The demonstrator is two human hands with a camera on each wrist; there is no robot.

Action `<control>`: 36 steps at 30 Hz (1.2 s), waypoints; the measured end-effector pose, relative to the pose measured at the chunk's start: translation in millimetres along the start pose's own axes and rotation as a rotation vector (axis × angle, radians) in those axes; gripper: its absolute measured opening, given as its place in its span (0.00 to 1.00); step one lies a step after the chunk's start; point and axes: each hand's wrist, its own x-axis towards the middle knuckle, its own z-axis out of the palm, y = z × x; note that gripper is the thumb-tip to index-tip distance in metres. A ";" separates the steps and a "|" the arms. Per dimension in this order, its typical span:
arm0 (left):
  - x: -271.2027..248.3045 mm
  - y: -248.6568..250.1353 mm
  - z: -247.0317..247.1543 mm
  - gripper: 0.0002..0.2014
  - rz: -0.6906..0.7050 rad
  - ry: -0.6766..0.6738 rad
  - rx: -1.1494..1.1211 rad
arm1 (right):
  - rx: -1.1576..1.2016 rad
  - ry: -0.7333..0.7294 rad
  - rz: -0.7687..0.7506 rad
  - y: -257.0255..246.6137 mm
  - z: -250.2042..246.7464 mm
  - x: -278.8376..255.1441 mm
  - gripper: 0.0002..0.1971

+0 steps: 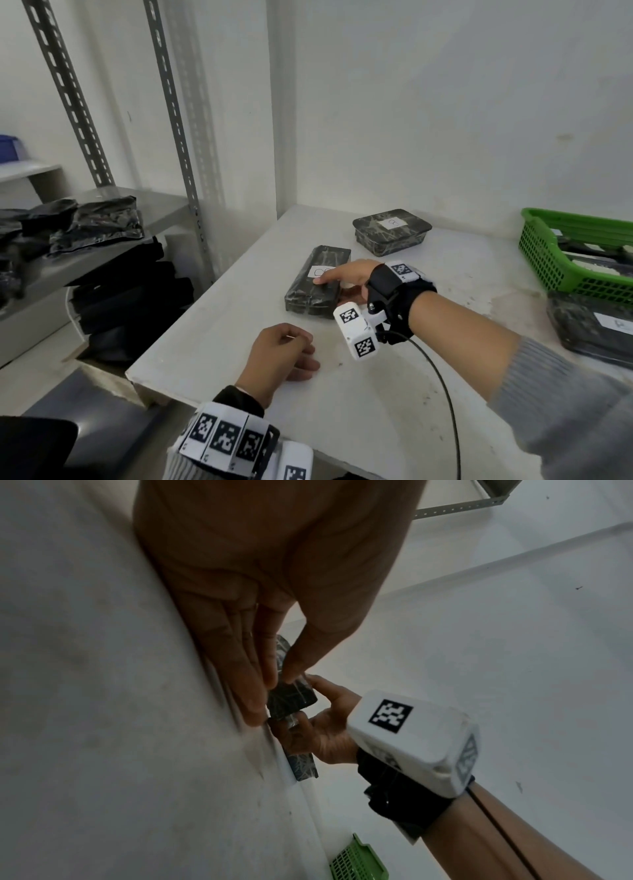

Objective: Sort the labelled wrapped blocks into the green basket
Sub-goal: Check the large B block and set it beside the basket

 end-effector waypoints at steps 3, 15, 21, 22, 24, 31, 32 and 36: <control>-1.8 1.5 1.1 0.05 0.002 -0.001 0.002 | 0.129 -0.096 0.038 2.5 -7.8 -12.3 0.10; 0.6 46.2 35.7 0.28 0.104 -0.018 -0.137 | 0.598 -0.097 -0.323 48.2 -50.7 -48.8 0.11; 10.9 58.6 82.6 0.20 0.219 -0.084 -0.247 | 0.632 0.027 -0.384 77.8 -76.9 -54.7 0.19; 13.1 59.0 89.8 0.17 0.248 -0.086 -0.272 | 0.628 0.053 -0.381 82.7 -81.9 -55.2 0.20; 17.6 59.7 101.3 0.12 0.289 -0.084 -0.305 | 0.645 0.104 -0.363 92.2 -92.9 -55.0 0.21; 41.9 63.8 127.7 0.09 0.276 -0.180 -0.207 | 0.914 0.297 -0.435 129.2 -149.9 -46.4 0.33; 45.5 65.4 131.2 0.09 0.267 -0.194 -0.182 | 0.906 0.301 -0.458 135.2 -154.8 -44.4 0.35; 62.8 67.1 144.6 0.09 0.188 -0.195 -0.176 | 0.849 0.225 -0.487 154.2 -156.0 -37.0 0.28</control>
